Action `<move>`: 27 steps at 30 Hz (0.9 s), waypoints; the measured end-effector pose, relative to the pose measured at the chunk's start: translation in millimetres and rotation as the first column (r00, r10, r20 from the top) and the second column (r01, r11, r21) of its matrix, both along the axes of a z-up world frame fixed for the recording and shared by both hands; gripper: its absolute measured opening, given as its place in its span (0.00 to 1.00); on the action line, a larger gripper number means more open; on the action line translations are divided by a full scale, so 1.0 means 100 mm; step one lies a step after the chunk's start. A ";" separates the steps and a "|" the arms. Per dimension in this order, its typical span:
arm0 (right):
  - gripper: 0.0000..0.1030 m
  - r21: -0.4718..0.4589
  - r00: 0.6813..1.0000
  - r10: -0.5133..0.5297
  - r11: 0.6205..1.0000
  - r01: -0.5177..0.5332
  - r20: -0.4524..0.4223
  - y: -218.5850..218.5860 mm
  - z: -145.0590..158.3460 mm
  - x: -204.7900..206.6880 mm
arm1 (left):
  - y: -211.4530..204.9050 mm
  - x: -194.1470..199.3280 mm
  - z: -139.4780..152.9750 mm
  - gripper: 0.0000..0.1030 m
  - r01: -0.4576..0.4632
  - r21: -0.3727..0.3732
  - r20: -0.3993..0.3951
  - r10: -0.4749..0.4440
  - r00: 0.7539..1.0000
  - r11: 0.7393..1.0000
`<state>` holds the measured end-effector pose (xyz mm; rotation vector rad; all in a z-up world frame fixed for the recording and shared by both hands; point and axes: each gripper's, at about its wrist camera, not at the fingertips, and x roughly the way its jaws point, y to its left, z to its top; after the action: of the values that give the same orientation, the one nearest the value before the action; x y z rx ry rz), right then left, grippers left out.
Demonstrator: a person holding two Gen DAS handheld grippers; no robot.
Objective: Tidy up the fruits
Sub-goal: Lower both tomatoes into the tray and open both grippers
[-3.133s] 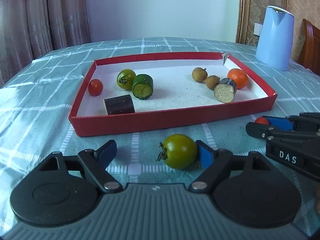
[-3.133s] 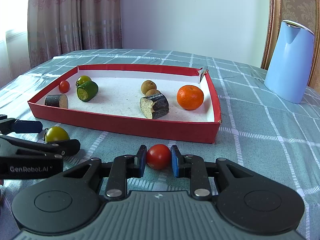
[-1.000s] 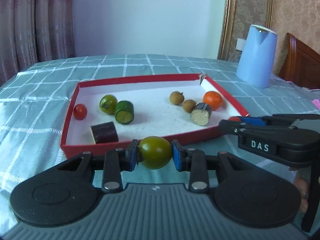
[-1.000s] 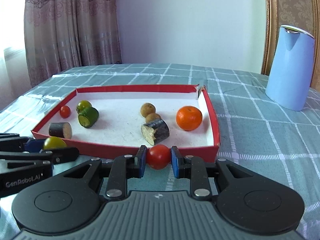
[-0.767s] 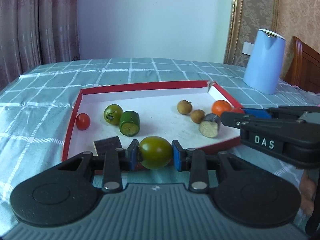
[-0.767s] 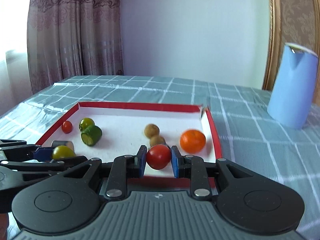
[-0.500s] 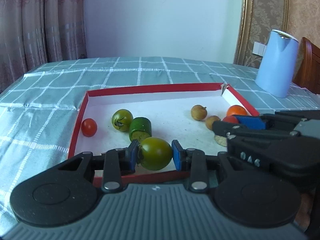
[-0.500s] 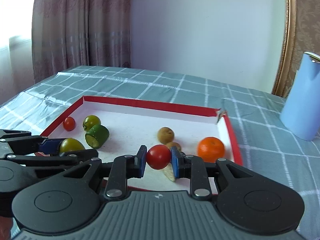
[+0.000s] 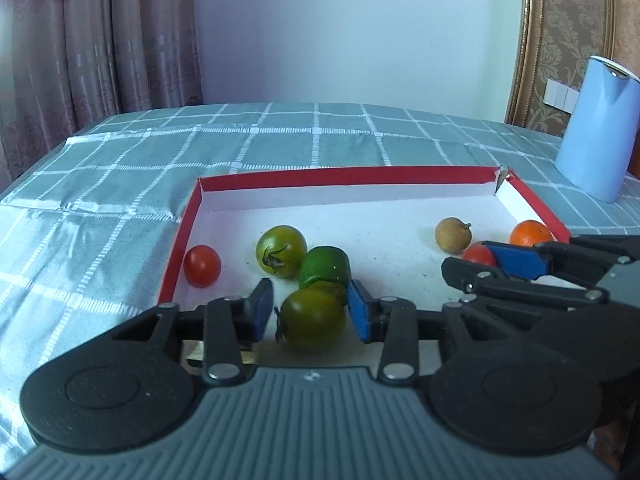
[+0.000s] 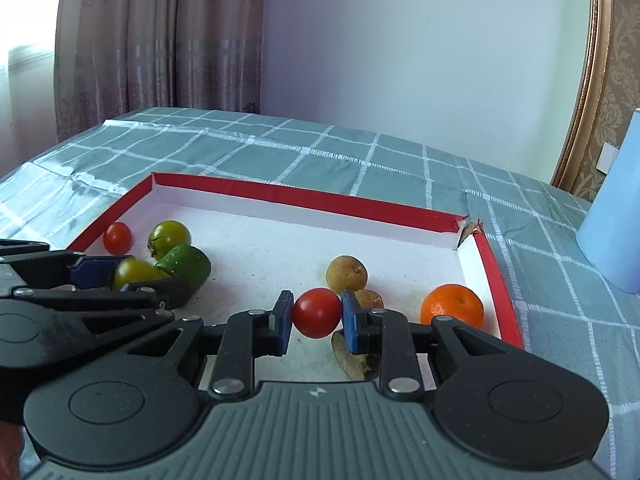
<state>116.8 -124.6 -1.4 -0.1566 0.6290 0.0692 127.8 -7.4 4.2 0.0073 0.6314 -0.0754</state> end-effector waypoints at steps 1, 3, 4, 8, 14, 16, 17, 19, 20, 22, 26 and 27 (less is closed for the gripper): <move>0.24 -0.015 1.000 -0.003 1.000 0.003 0.002 0.01 -0.01 0.00 | 0.00 0.00 0.00 0.45 -0.006 0.004 0.000 0.006 1.000 1.000; 0.26 -0.017 1.000 -0.018 1.000 0.018 0.014 -0.01 -0.02 -0.03 | 0.01 0.00 -0.01 0.51 -0.018 0.011 0.004 0.018 1.000 1.000; 0.27 -0.013 1.000 -0.020 1.000 0.020 0.017 -0.02 -0.03 -0.04 | 0.02 0.00 -0.02 0.53 -0.024 0.013 0.005 0.024 1.000 1.000; 0.46 -0.012 0.998 -0.053 0.999 0.053 0.041 -0.08 -0.03 -0.10 | 0.04 -0.04 -0.02 0.54 -0.017 0.012 0.011 0.017 1.000 1.000; 0.65 0.058 0.994 -0.092 0.994 0.088 0.056 -0.25 0.01 -0.22 | 0.08 -0.16 0.02 0.66 -0.007 -0.025 0.034 0.008 0.999 1.000; 0.66 0.078 0.993 -0.100 0.992 0.095 0.061 -0.27 0.04 -0.29 | 0.09 -0.24 0.05 0.68 -0.006 -0.039 0.044 0.007 0.999 0.999; 0.69 0.082 0.992 -0.107 0.991 0.101 0.066 -0.28 0.05 -0.33 | 0.09 -0.28 0.07 0.70 -0.005 -0.041 0.051 0.007 0.999 0.999; 0.70 0.089 0.990 -0.117 0.990 0.110 0.082 -0.30 0.08 -0.43 | 0.09 -0.36 0.09 0.73 0.001 -0.050 0.068 0.003 0.998 0.999; 0.71 0.094 0.989 -0.121 0.989 0.112 0.090 -0.31 0.10 -0.47 | 0.09 -0.40 0.10 0.76 0.002 -0.057 0.074 0.002 0.997 0.998; 0.71 0.105 0.986 -0.129 0.987 0.118 0.108 -0.34 0.12 -0.58 | 0.08 -0.48 0.11 0.78 0.002 -0.065 0.085 0.004 0.996 0.998; 0.74 0.130 0.983 -0.141 0.983 0.126 0.120 -0.41 0.09 -0.77 | 0.01 -0.61 0.11 0.90 -0.042 -0.006 0.125 0.042 0.991 0.999; 0.78 0.139 0.983 -0.144 0.982 0.128 0.113 -0.43 0.08 -0.80 | 0.00 -0.64 0.11 0.90 -0.045 0.008 0.138 0.043 0.990 0.999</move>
<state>36.9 -167.1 6.4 0.0102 0.5093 -0.0308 63.9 -7.7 15.1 0.0097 0.4939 -0.0284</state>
